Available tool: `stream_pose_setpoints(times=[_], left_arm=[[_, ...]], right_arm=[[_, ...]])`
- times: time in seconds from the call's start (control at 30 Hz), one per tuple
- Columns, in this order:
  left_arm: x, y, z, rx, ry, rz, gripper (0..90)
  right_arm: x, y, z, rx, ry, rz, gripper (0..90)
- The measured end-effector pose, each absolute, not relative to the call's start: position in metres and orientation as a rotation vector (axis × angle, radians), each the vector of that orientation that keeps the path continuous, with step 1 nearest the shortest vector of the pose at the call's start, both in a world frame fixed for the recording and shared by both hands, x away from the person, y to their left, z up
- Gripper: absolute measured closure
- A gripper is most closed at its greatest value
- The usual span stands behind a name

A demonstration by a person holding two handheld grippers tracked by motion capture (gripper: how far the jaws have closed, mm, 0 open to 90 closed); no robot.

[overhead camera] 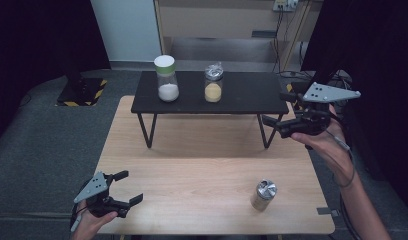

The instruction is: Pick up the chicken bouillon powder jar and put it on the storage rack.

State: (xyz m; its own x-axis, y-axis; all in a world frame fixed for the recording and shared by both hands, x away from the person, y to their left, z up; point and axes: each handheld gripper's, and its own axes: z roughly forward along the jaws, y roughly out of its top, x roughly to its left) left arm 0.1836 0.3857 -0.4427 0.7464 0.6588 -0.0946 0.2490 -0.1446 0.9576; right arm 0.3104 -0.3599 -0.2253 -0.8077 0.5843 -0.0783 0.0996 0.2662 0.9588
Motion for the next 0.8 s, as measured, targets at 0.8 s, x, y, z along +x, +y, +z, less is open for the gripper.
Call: stream_pose_setpoints(times=[0.8], left_arm=[[0.183,0.386,-0.443,1.709,0.718,0.419,0.6]], right_arm=[[0.23,-0.398,-0.266,0.605,2.093,1.581,5.4]])
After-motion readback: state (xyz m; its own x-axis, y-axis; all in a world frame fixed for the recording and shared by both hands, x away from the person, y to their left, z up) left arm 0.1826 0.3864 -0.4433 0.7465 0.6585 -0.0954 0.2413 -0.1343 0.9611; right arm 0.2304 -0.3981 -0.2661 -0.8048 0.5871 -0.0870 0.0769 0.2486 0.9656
